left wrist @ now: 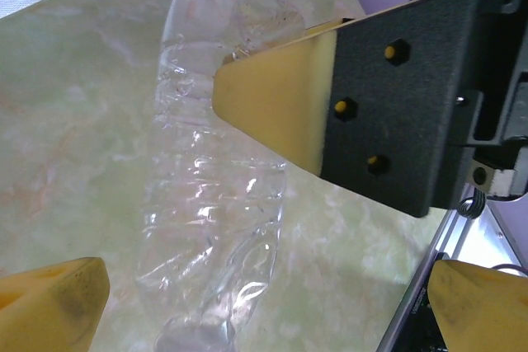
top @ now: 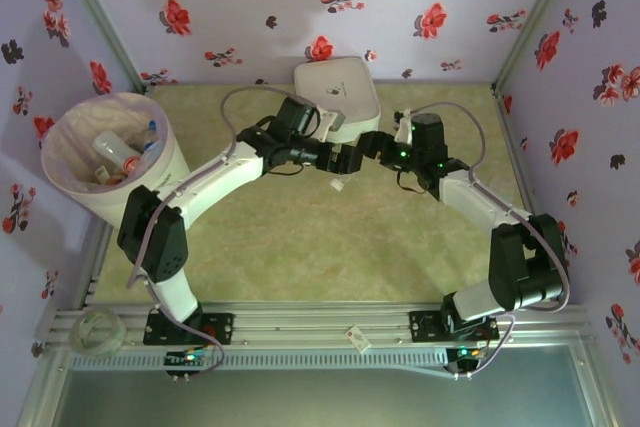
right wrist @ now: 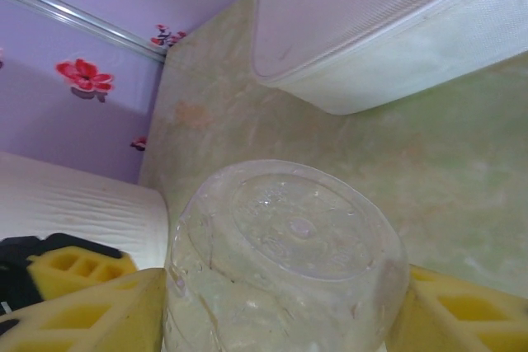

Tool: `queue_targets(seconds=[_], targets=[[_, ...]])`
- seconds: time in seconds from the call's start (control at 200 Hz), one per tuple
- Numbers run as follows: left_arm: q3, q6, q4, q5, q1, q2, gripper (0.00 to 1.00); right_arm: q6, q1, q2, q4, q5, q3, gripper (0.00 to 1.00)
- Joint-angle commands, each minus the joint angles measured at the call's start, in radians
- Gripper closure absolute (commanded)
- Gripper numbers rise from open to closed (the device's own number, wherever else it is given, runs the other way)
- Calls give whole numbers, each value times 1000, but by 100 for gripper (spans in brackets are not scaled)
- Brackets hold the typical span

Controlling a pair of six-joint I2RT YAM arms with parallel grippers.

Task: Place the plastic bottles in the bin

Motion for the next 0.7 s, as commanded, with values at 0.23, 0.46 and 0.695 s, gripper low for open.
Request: queue_targets(seconds=[0.23,0.46,0.695], targets=[[-38,-40,64,54,-2,31,13,61,6,-46,136,-75,-27,34],[-39,-50,75,54,-3,33,35,92,5,-51,182,-106,-33,34],[-33,-62,83,54,1,42,53,87,5,-66,175,-104,-39,33]])
